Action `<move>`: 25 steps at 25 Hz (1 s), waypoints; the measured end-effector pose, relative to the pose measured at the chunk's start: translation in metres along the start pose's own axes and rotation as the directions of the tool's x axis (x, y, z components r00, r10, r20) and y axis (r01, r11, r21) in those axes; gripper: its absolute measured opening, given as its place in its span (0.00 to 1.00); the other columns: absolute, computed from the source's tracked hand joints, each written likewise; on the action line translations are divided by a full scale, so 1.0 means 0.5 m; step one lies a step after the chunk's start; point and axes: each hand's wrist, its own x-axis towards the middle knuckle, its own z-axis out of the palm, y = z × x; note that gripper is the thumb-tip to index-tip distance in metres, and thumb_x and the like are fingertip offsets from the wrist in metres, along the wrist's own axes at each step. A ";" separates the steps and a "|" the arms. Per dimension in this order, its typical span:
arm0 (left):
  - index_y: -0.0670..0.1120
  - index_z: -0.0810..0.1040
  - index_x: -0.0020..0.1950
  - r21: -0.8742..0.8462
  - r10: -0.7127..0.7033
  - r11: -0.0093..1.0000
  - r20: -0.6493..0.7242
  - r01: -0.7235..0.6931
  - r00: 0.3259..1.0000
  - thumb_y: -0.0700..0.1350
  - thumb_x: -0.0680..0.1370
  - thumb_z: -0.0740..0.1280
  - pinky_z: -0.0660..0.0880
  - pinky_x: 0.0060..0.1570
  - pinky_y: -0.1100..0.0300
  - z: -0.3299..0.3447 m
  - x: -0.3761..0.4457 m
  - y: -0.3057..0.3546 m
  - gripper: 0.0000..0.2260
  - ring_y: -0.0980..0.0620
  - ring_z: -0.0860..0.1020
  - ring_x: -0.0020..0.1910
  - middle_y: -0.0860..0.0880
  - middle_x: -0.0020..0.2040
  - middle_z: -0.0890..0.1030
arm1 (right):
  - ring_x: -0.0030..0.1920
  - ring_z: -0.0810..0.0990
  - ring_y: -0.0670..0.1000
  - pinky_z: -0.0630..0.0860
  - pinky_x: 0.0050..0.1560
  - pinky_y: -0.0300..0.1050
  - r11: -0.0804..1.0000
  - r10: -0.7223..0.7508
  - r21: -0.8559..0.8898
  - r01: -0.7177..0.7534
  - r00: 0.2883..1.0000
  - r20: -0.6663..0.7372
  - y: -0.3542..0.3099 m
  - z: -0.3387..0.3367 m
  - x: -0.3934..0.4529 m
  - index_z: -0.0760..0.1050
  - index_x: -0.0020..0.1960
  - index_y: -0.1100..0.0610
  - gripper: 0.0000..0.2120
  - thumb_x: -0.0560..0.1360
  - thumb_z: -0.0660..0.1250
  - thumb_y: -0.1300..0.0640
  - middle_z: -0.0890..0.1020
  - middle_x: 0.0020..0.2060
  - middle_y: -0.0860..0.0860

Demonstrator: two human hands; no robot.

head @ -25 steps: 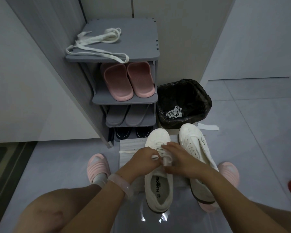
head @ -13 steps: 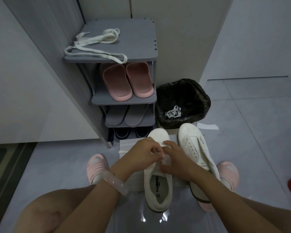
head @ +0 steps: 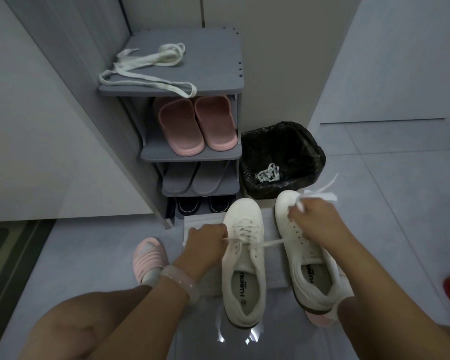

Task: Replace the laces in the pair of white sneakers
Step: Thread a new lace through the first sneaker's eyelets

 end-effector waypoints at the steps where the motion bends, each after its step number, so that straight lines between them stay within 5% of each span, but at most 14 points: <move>1: 0.47 0.76 0.55 0.008 0.014 1.000 -0.015 -0.014 1.000 0.48 0.79 0.59 0.64 0.58 0.53 -0.016 0.000 -0.003 0.10 0.49 0.74 0.58 0.50 0.55 0.78 | 0.40 0.80 0.55 0.72 0.39 0.44 0.953 -0.009 -0.302 0.029 0.998 0.068 0.004 0.004 -0.004 0.73 0.38 0.59 0.11 0.76 0.61 0.54 0.77 0.36 0.54; 2: 0.47 0.77 0.52 -0.007 0.051 0.999 -0.020 -0.051 0.999 0.50 0.79 0.59 0.65 0.58 0.53 -0.034 -0.002 -0.005 0.10 0.50 0.74 0.56 0.51 0.53 0.79 | 0.48 0.79 0.56 0.72 0.43 0.45 0.875 -0.023 -0.480 0.060 0.996 0.082 0.002 0.011 -0.011 0.74 0.42 0.57 0.10 0.76 0.61 0.52 0.77 0.42 0.55; 4: 0.48 0.79 0.52 -0.068 0.177 0.981 -0.058 -0.181 0.983 0.50 0.79 0.61 0.66 0.58 0.54 -0.065 -0.011 0.003 0.10 0.51 0.76 0.53 0.51 0.49 0.81 | 0.59 0.73 0.56 0.71 0.53 0.47 0.832 -0.146 -0.534 0.150 0.988 0.050 -0.006 0.028 -0.024 0.73 0.59 0.56 0.15 0.75 0.63 0.50 0.74 0.57 0.54; 6: 0.47 0.80 0.53 -0.143 0.285 0.943 -0.129 -0.302 0.950 0.48 0.79 0.62 0.69 0.57 0.57 -0.086 -0.024 0.016 0.10 0.51 0.78 0.51 0.50 0.48 0.83 | 0.61 0.72 0.53 0.69 0.59 0.46 0.866 -0.348 -0.301 0.398 0.914 0.209 -0.024 0.061 -0.038 0.69 0.65 0.54 0.20 0.75 0.66 0.52 0.73 0.61 0.51; 8: 0.45 0.81 0.53 -0.207 0.323 0.914 -0.148 -0.349 0.935 0.45 0.79 0.63 0.70 0.49 0.65 -0.097 -0.031 0.016 0.10 0.52 0.79 0.47 0.48 0.46 0.83 | 0.49 0.76 0.49 0.72 0.51 0.45 0.882 -0.440 -0.007 0.471 0.830 0.343 -0.044 0.092 -0.059 0.75 0.52 0.51 0.06 0.75 0.66 0.55 0.78 0.47 0.49; 10: 0.45 0.81 0.54 -0.190 0.337 0.918 -0.087 -0.348 0.937 0.44 0.79 0.62 0.68 0.42 0.70 -0.104 -0.032 0.001 0.10 0.55 0.77 0.42 0.51 0.43 0.82 | 0.37 0.75 0.45 0.73 0.40 0.40 0.931 -0.360 0.173 0.322 0.890 0.280 -0.043 0.091 -0.047 0.74 0.42 0.50 0.05 0.76 0.65 0.58 0.77 0.36 0.48; 12: 0.45 0.81 0.56 -0.157 0.311 0.939 -0.001 -0.307 0.951 0.44 0.79 0.61 0.68 0.41 0.70 -0.106 -0.031 -0.021 0.11 0.57 0.75 0.40 0.53 0.41 0.79 | 0.33 0.75 0.43 0.72 0.35 0.30 0.880 -0.179 0.465 0.098 0.975 0.133 -0.037 0.079 -0.030 0.76 0.45 0.56 0.04 0.76 0.63 0.63 0.78 0.33 0.50; 15: 0.43 0.81 0.54 -0.108 0.235 0.968 0.077 -0.226 0.969 0.42 0.80 0.60 0.71 0.46 0.63 -0.093 -0.023 -0.049 0.10 0.54 0.78 0.45 0.50 0.45 0.83 | 0.33 0.74 0.46 0.72 0.39 0.34 0.583 0.024 0.813 0.005 0.999 -0.023 -0.036 0.068 -0.024 0.75 0.46 0.59 0.07 0.75 0.61 0.68 0.76 0.31 0.51; 18: 0.41 0.81 0.50 -0.117 0.139 0.986 0.201 -0.117 0.970 0.40 0.79 0.60 0.70 0.41 0.68 -0.065 -0.014 -0.071 0.10 0.57 0.78 0.39 0.46 0.46 0.84 | 0.33 0.74 0.46 0.74 0.40 0.39 0.335 0.184 0.940 0.062 0.974 -0.129 -0.042 0.056 -0.018 0.74 0.45 0.54 0.09 0.77 0.60 0.66 0.75 0.30 0.50; 22: 0.40 0.82 0.48 -0.099 0.104 0.992 0.258 -0.081 0.961 0.41 0.78 0.62 0.67 0.36 0.69 -0.045 -0.013 -0.080 0.09 0.58 0.74 0.38 0.45 0.48 0.83 | 0.31 0.80 0.46 0.77 0.42 0.41 0.180 0.178 0.983 -0.037 0.984 0.004 -0.046 0.051 -0.017 0.73 0.51 0.55 0.12 0.81 0.52 0.55 0.79 0.25 0.51; 25: 0.40 0.82 0.49 -0.115 0.111 0.989 0.184 -0.090 0.977 0.42 0.79 0.62 0.67 0.37 0.67 -0.043 -0.011 -0.072 0.10 0.59 0.72 0.37 0.47 0.45 0.81 | 0.45 0.83 0.53 0.75 0.48 0.44 0.255 0.126 0.953 -0.166 0.983 0.137 -0.044 0.059 -0.015 0.71 0.58 0.55 0.14 0.81 0.51 0.50 0.84 0.38 0.58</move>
